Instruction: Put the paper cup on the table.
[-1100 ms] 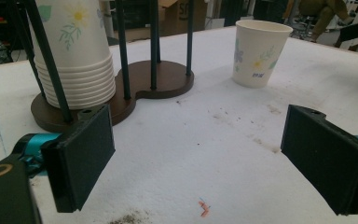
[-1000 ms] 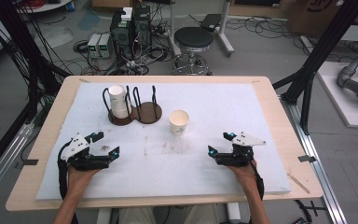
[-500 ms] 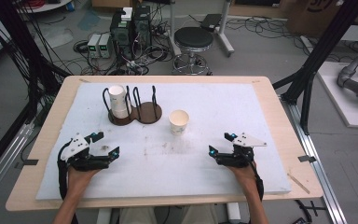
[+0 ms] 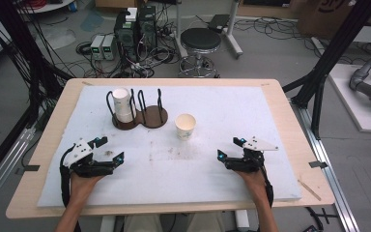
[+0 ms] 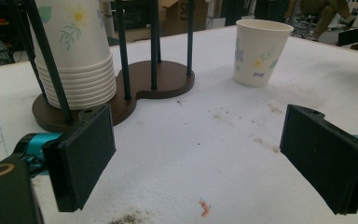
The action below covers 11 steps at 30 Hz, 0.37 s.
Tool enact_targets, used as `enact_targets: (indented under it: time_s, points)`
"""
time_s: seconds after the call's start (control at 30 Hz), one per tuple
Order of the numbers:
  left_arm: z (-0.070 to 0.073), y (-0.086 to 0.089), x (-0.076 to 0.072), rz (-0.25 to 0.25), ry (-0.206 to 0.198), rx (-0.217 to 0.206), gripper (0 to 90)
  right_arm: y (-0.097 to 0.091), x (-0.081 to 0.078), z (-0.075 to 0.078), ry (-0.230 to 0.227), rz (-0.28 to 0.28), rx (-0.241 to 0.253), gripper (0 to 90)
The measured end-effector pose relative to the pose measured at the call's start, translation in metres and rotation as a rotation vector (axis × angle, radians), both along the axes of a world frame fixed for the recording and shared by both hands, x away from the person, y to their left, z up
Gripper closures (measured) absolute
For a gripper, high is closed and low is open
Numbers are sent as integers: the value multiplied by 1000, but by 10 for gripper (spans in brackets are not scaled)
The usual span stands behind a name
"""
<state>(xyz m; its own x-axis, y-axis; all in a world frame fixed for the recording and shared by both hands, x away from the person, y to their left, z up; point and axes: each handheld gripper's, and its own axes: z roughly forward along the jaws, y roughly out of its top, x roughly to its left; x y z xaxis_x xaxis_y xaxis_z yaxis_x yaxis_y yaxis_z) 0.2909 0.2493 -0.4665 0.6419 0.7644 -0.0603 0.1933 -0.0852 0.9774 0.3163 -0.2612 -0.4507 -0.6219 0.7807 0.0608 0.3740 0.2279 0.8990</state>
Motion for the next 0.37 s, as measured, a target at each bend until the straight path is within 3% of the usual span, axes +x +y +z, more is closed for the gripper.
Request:
enact_targets:
  time_s: [0.37]
  points:
    - [0,1,-1,0,-5,-13,101,-1,1,0,9,2,13,156]
